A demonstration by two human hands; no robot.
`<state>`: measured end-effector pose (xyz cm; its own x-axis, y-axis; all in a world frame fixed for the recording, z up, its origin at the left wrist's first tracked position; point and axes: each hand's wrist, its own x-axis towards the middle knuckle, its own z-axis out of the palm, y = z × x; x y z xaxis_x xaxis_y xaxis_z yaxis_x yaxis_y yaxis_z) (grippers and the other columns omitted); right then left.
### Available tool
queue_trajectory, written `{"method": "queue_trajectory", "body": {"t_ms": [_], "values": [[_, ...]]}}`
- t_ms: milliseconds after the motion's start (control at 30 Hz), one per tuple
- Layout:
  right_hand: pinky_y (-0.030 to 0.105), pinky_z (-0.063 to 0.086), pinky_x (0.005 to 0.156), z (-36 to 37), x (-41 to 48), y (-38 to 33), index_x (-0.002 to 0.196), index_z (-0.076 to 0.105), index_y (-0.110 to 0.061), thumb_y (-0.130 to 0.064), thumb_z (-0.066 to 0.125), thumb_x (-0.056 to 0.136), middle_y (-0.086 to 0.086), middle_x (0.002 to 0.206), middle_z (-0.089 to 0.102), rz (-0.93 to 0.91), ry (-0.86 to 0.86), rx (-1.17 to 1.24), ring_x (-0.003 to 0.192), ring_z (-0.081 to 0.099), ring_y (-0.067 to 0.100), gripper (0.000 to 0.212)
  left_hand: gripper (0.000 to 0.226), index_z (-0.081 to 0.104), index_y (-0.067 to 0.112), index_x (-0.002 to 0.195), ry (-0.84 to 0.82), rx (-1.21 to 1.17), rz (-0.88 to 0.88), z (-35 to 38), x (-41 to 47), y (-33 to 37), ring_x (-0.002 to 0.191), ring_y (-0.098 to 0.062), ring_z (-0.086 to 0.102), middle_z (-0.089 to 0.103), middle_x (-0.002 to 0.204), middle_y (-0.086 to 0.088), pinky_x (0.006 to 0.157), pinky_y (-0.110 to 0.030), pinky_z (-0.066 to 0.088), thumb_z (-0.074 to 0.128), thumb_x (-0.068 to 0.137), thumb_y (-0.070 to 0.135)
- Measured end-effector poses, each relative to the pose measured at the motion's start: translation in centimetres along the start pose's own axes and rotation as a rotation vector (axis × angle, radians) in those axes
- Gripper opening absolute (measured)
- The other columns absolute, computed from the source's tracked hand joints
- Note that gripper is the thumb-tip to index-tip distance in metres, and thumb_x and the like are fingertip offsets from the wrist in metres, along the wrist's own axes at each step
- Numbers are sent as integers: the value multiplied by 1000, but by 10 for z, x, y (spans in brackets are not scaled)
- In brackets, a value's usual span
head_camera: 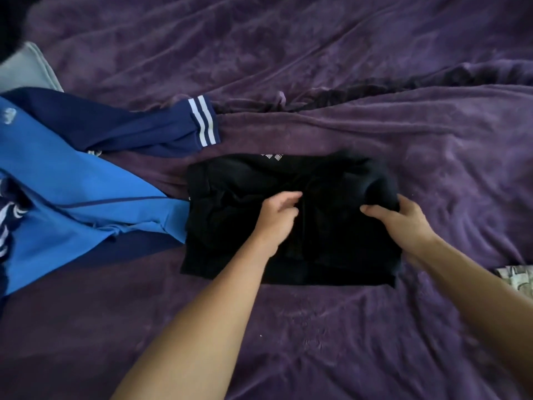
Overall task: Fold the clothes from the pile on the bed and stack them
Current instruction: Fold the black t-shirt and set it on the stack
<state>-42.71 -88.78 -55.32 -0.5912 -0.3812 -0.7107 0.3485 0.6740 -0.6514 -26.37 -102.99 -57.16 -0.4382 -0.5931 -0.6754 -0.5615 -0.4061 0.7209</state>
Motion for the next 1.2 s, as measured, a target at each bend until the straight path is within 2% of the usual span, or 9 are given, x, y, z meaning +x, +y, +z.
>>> {"method": "queue_trajectory", "body": {"t_ms": [100, 267, 500, 633, 767, 867, 967, 1067, 1200], "values": [[41, 57, 82, 30, -45, -43, 100, 64, -19, -23, 79, 76, 0, 93, 74, -153, -12, -15, 87, 71, 20, 29, 31, 63, 12, 112, 119, -260, -71, -57, -5, 18, 93, -18, 65, 68, 102, -9, 80, -29, 50, 48, 89, -2], [37, 49, 84, 142, -108, -94, 114, 47, -21, -45, 72, 78, 2, 111, 66, -406, 83, -560, 102, 63, 29, 50, 20, 62, 15, 95, 369, -342, -74, -178, -23, 10, 79, -23, 67, 68, 88, -11, 72, -33, 53, 48, 91, 1], [40, 51, 86, 297, -106, -43, 124, 55, -15, -25, 62, 89, 7, 114, 60, -472, -296, -599, 98, 62, 25, 37, 19, 61, 17, 83, 570, -148, 26, -275, -31, -36, 65, -18, 63, 63, 78, -12, 65, -33, 51, 49, 89, 4], [37, 51, 78, 265, -97, -3, 109, 66, -17, -18, 55, 86, 1, 111, 62, -806, 218, -667, 100, 56, 23, 26, 21, 65, 9, 102, 569, 462, 457, -257, -17, -41, 96, -28, 59, 62, 102, -12, 87, -37, 47, 51, 87, 11], [47, 37, 103, 231, -84, 30, 144, 37, -24, -41, 45, 93, 10, 154, 32, -598, 312, -954, 142, 27, 30, 55, 44, 51, 18, 135, 301, 989, 812, -199, 3, -33, 132, -35, 38, 41, 144, -18, 105, -47, 34, 41, 95, 33], [49, 26, 112, 236, -72, 50, 152, 10, -33, -60, 18, 92, 6, 162, 7, -438, 180, -1072, 148, 7, 30, 66, 60, 22, 29, 150, 142, 1239, 641, -188, 30, -51, 144, -36, 16, 16, 157, -15, 112, -57, 23, 19, 95, 53], [48, 18, 116, 243, -59, 60, 151, -7, -39, -67, 3, 86, -2, 162, -11, -341, 118, -1064, 148, -8, 29, 71, 71, 3, 31, 152, 86, 1248, 484, -192, 52, -69, 146, -35, 6, 5, 160, -13, 114, -54, 15, 15, 90, 64], [49, 20, 115, 240, -53, 55, 149, -9, -42, -71, 11, 87, -7, 161, -14, -329, 82, -1019, 148, -5, 25, 72, 80, 7, 30, 152, 85, 1119, 422, -192, 59, -62, 144, -33, 13, 12, 158, -13, 112, -51, 22, 18, 84, 70], [46, 35, 105, 220, -49, 31, 152, 4, -34, -66, 46, 87, -3, 159, 14, -200, 187, -661, 140, 30, 22, 84, 82, 17, 23, 151, 154, 946, 394, -191, 67, -39, 132, -33, 34, 37, 146, -14, 103, -50, 34, 29, 85, 69]]}}
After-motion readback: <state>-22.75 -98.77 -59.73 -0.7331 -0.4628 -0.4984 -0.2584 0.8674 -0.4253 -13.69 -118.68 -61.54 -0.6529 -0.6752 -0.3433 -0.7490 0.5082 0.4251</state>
